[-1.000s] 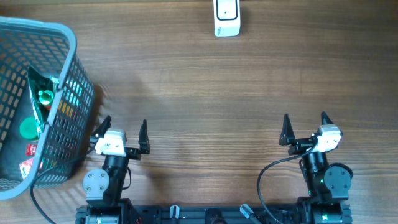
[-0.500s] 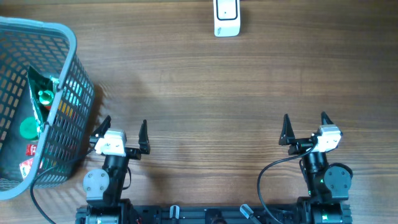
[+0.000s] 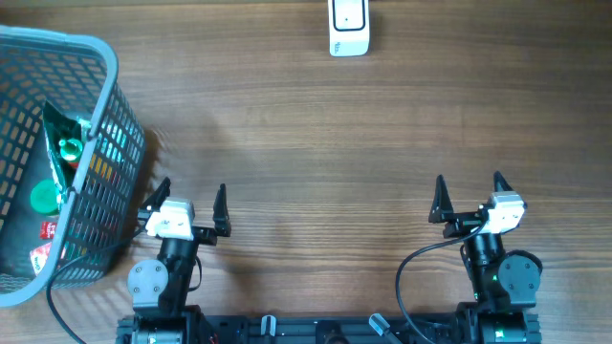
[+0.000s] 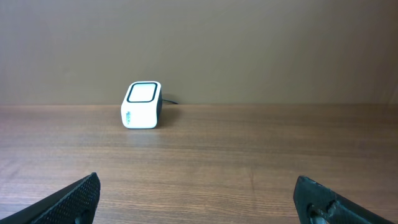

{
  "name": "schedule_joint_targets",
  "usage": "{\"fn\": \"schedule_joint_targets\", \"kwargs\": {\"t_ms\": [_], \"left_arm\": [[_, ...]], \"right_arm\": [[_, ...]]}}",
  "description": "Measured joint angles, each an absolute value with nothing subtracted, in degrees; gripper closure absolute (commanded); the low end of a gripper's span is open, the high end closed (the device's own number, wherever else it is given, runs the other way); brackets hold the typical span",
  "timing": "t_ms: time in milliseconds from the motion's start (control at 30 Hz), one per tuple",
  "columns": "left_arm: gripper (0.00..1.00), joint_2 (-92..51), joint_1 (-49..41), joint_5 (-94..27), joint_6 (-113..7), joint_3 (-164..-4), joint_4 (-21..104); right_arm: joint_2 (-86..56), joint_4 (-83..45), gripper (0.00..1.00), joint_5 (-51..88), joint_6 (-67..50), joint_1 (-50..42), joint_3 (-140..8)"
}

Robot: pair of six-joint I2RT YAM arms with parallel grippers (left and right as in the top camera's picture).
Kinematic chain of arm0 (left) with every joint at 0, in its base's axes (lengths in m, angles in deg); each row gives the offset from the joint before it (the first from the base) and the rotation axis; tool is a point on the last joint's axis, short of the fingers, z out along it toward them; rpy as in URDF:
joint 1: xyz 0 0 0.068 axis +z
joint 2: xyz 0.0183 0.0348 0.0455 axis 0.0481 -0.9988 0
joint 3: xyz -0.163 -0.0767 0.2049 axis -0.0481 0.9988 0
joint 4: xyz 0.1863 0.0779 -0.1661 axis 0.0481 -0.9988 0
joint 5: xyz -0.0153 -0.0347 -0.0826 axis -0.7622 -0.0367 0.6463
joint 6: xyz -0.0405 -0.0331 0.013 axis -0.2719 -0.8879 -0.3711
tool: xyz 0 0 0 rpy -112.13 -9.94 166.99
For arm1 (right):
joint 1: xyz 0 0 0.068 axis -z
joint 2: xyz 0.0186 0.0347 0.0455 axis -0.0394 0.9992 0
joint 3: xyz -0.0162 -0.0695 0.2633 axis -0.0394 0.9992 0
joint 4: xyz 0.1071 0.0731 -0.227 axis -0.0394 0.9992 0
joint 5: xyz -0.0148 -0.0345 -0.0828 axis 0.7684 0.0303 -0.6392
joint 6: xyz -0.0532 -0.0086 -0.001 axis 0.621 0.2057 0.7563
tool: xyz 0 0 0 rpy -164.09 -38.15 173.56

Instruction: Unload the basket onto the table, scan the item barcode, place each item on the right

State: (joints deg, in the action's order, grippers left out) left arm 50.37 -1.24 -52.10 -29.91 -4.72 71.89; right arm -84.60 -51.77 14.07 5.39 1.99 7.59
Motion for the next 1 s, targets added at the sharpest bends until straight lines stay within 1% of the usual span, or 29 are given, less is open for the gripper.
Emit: {"fn": "schedule_joint_targets", "kwargs": {"t_ms": [267, 400, 600, 733, 867, 1000], "left_arm": [[0.0, 50.4, -1.2, -51.8, -29.9, -4.7, 72.1], [0.0, 50.3, -1.2, -48.6, -30.2, -5.2, 73.9], [0.0, 49.0, -1.2, -46.2, -32.7, -17.0, 72.1], [0.0, 42.1, -1.2, -46.0, -33.8, -27.4, 63.7], [0.0, 28.0, -1.2, -46.2, -35.3, -42.4, 52.7], [0.0, 8.9, -1.2, -47.5, -36.1, -67.1, 30.6]], "right_arm": [[-84.6, -51.8, 0.0, 14.1, 5.4, 2.0, 7.6], [-84.6, -51.8, 0.0, 14.1, 5.4, 2.0, 7.6], [-84.5, -51.8, 0.0, 14.1, 5.4, 2.0, 7.6], [-84.5, -51.7, 0.0, 14.1, 5.4, 2.0, 7.6], [-84.2, -51.8, 0.0, 14.1, 5.4, 2.0, 7.6], [-84.2, -51.7, 0.0, 14.3, 5.4, 2.0, 7.6]]}}
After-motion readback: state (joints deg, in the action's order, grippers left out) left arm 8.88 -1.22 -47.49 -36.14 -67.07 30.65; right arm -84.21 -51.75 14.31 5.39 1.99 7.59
